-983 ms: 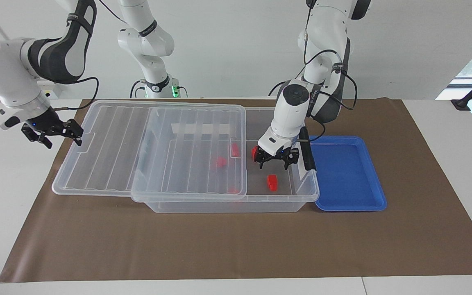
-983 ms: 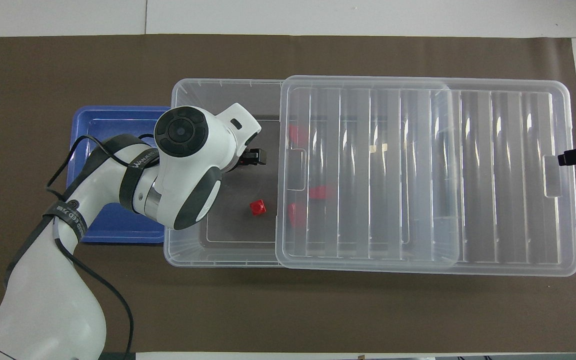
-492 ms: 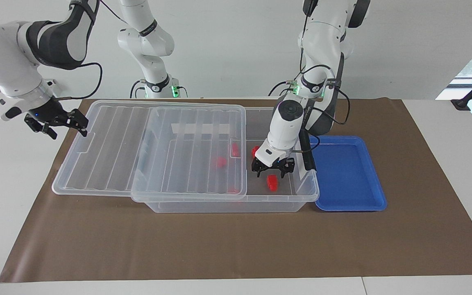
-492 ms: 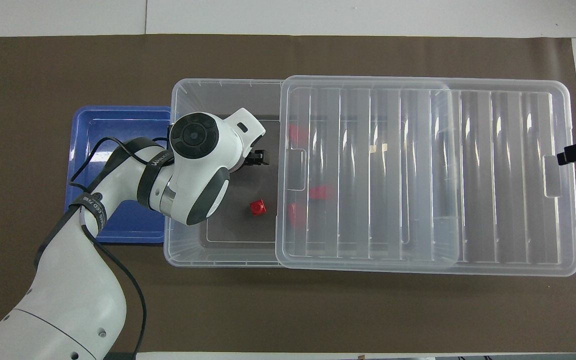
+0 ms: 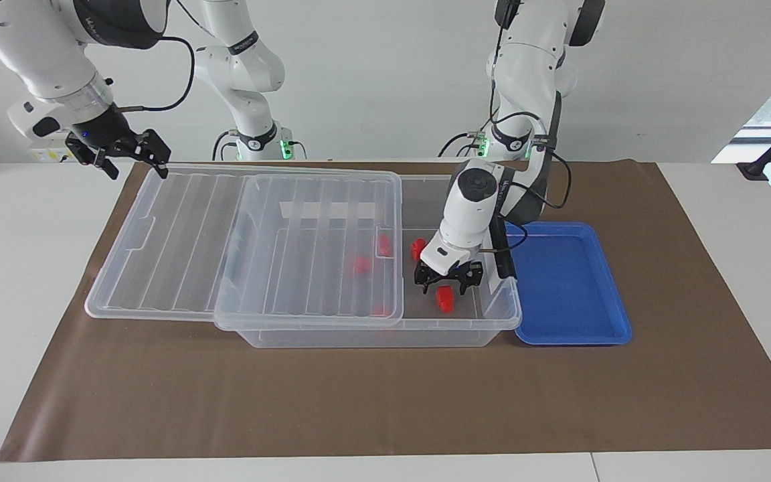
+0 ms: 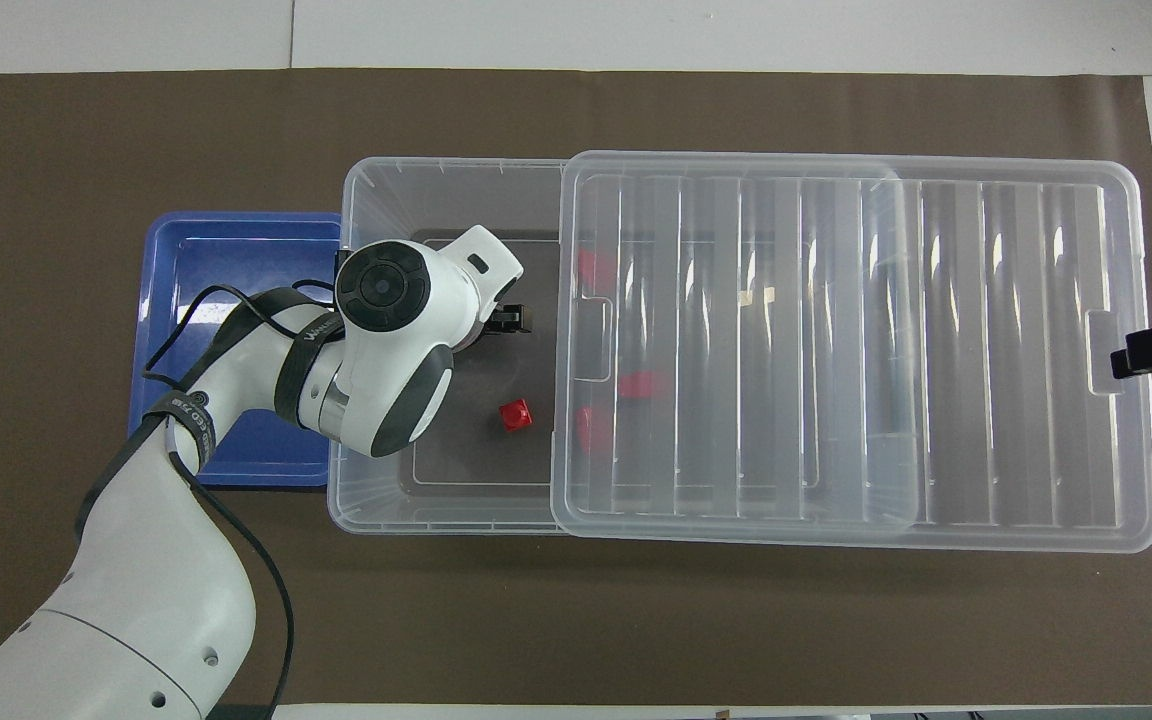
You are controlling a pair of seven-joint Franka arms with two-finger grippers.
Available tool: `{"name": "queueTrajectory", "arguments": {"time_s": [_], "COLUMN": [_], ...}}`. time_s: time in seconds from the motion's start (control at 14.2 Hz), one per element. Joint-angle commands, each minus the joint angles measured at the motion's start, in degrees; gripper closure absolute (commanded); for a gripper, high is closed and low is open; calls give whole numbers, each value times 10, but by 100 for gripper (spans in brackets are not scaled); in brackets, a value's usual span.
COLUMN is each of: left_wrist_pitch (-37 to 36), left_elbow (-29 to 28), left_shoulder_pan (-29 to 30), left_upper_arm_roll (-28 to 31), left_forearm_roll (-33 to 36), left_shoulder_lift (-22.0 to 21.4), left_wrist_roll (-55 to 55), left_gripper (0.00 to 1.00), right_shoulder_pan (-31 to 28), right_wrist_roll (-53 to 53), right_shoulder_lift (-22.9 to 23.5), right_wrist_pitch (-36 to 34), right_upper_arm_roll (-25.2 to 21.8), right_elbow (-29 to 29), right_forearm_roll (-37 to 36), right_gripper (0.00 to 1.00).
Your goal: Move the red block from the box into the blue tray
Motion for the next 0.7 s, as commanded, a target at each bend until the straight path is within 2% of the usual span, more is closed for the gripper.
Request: {"name": "queueTrajectory", "arguments": {"time_s": [0.0, 0.28, 0.63], "left_wrist_pitch": [13, -7, -129], "left_elbow": [-8, -2, 8], "left_shoulder_pan": [-7, -6, -2], "left_upper_arm_roll": [10, 10, 10], "left_forearm_roll": [1, 3, 8], "left_shoulder_lift": [-4, -13, -100], "left_wrist_roll": [-8, -8, -5], "left_gripper": [100, 100, 100], "right_shoulder_pan": [-5, -3, 0], "right_wrist_roll": [7, 8, 7], "right_shoulder_lift": [-9, -19, -13], "right_wrist_pitch": [-7, 9, 21], "right_upper_arm_roll": [1, 4, -4], "right_elbow": [-9, -32, -30], "right_forearm_roll": [4, 4, 0], "right_gripper": [0, 0, 0]}}
